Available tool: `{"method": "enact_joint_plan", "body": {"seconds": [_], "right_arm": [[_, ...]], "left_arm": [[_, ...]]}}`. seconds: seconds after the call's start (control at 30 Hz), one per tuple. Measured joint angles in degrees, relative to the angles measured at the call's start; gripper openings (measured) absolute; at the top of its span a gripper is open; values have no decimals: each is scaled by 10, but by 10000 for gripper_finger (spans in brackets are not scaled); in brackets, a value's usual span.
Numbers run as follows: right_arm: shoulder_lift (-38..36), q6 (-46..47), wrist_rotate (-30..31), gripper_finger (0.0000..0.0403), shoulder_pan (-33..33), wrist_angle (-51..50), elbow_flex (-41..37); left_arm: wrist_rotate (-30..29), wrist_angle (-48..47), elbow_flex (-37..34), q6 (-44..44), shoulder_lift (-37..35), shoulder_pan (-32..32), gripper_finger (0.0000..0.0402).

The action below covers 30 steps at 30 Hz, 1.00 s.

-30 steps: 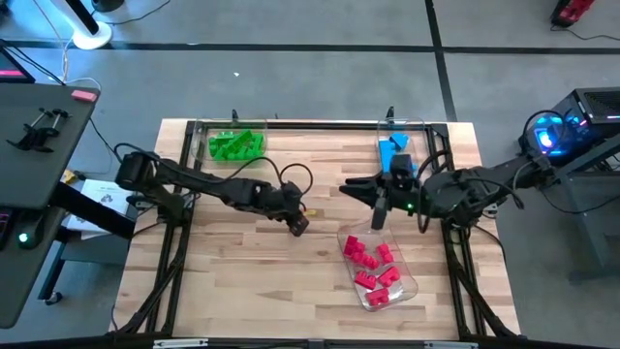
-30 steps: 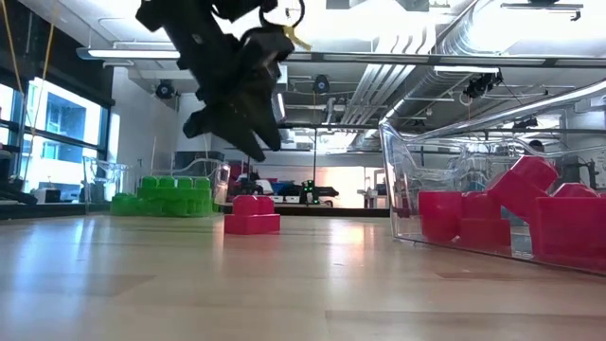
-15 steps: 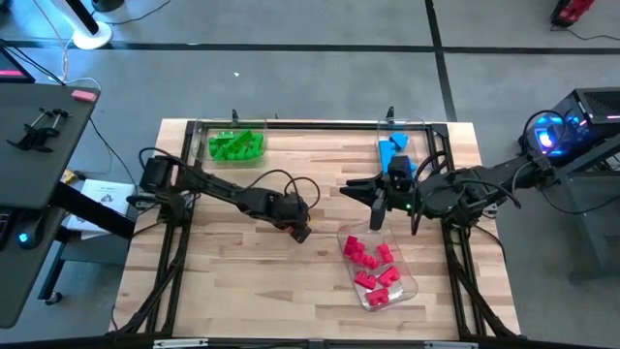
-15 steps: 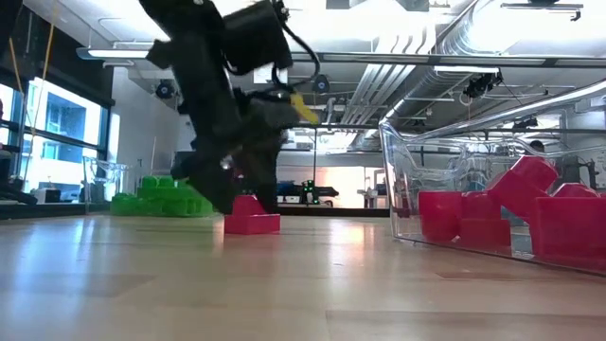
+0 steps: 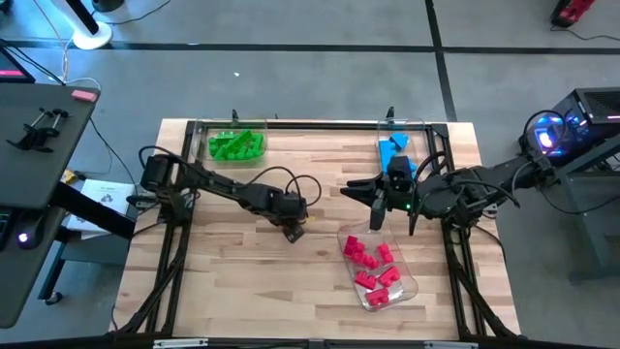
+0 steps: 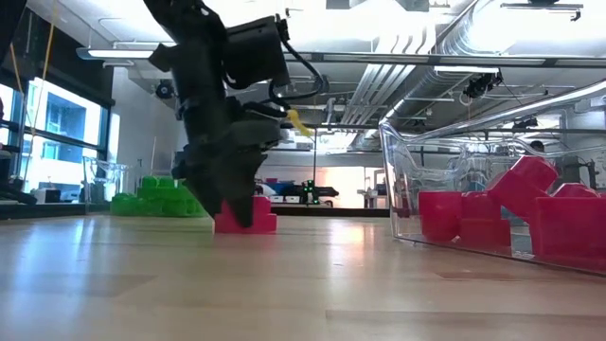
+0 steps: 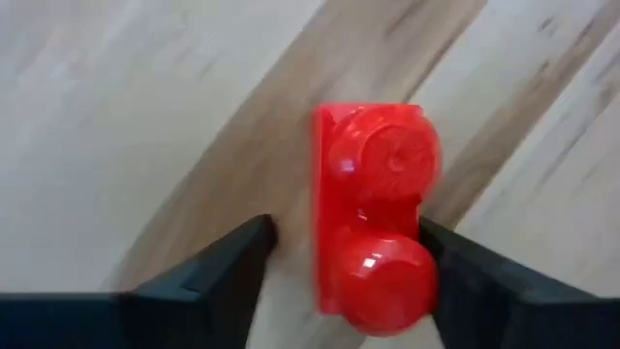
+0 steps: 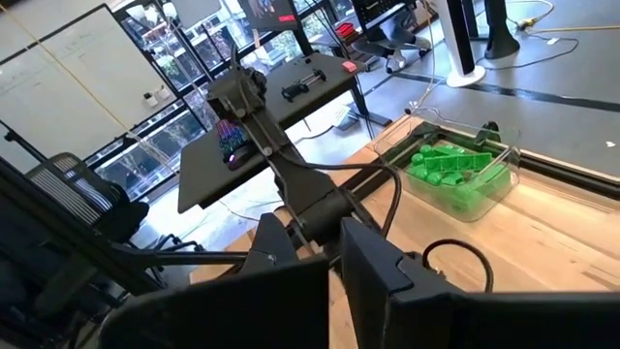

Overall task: Sort blocks
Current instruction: Put the red game piece into the bottom transparent bin

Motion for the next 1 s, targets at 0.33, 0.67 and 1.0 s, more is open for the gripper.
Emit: {"method": "enact_joint_plan", "body": {"seconds": [0.33,0.67,1.0], "right_arm": [[0,3,0,0,0,0,0],[0,3,18,0,-13,2,0],[0,-13,23,0,-38,31,0]], "left_arm": [[67,-5,-5,116,-51,13,87],[184,339,0,264,-175,11,87],[245,495,44,190,-12,-26,90]]}}
